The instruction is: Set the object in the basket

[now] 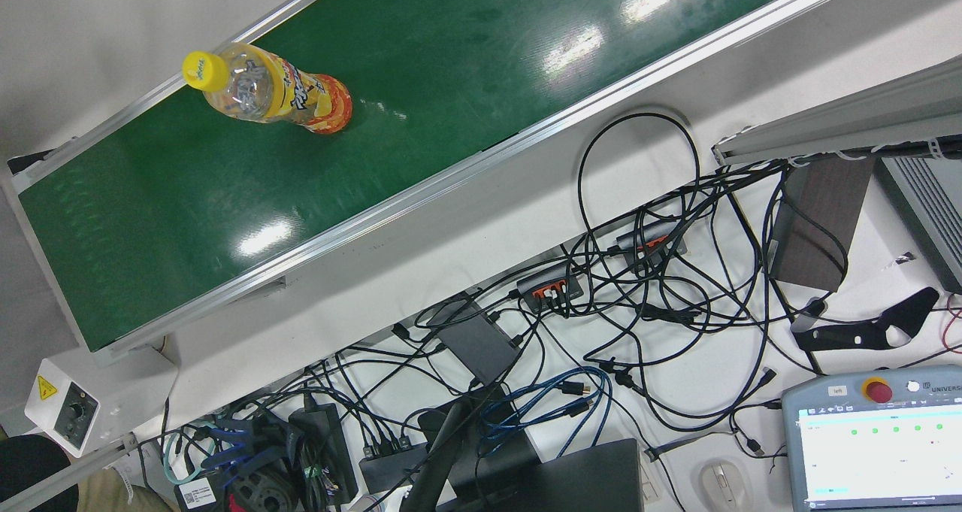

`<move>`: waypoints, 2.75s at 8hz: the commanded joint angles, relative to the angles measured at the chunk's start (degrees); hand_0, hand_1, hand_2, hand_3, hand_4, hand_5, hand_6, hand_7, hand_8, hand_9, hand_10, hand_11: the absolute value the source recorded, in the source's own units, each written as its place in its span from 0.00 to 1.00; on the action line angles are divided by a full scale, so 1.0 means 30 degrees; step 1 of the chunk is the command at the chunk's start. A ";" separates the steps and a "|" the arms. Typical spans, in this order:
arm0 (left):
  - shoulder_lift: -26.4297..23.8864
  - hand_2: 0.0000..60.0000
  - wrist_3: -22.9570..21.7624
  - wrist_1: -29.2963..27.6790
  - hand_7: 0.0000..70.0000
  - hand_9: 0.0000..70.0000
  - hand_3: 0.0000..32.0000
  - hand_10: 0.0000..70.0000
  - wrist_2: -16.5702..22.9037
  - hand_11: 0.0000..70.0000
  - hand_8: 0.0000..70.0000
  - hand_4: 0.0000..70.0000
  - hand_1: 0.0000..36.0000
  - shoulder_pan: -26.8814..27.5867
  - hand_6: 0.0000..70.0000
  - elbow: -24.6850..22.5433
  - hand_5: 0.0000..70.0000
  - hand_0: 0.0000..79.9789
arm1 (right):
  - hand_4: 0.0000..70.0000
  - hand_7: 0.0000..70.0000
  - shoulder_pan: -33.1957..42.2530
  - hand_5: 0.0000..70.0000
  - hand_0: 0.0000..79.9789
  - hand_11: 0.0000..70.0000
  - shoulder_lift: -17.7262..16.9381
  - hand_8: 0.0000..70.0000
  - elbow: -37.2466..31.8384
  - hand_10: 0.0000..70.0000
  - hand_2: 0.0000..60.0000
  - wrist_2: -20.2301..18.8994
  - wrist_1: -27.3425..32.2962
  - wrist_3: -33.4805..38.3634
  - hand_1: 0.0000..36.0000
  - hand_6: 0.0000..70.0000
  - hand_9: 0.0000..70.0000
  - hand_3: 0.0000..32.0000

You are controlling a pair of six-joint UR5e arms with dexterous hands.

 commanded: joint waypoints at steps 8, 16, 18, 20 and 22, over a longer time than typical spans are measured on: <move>-0.0030 0.00 0.0000 0.0001 0.00 0.03 0.00 0.05 0.0000 0.10 0.02 0.13 0.23 0.0029 0.00 -0.0001 0.15 0.70 | 0.00 0.00 0.0000 0.00 0.00 0.00 0.0000 0.00 0.0000 0.00 0.00 0.0000 0.0011 0.0011 0.00 0.00 0.00 0.00; -0.0001 0.00 0.0000 0.0001 0.00 0.04 0.00 0.06 0.0000 0.11 0.03 0.13 0.24 0.0029 0.00 0.0028 0.16 0.69 | 0.00 0.00 0.0000 0.00 0.00 0.00 0.0000 0.00 0.0000 0.00 0.00 0.0000 -0.0017 0.0011 0.00 0.00 0.00 0.00; 0.0000 0.00 0.0000 0.0001 0.00 0.03 0.00 0.05 0.0000 0.10 0.02 0.13 0.23 0.0029 0.00 -0.0001 0.15 0.70 | 0.00 0.00 0.0000 0.00 0.00 0.00 0.0000 0.00 0.0000 0.00 0.00 0.0000 -0.0017 -0.0018 0.00 0.00 0.00 0.00; -0.0029 0.00 -0.0029 0.0030 0.00 0.03 0.00 0.05 0.0000 0.10 0.02 0.14 0.24 0.0029 0.00 0.0028 0.16 0.70 | 0.00 0.00 0.0000 0.00 0.00 0.00 0.0000 0.00 0.0000 0.00 0.00 0.0000 0.0012 -0.0018 0.00 0.00 0.00 0.00; -0.0030 0.00 0.0000 0.0030 0.00 0.03 0.00 0.05 0.0000 0.10 0.02 0.13 0.24 0.0029 0.00 -0.0001 0.16 0.70 | 0.00 0.00 0.0000 0.00 0.00 0.00 0.0000 0.00 0.0000 0.00 0.00 0.0000 0.0011 -0.0018 0.00 0.00 0.00 0.00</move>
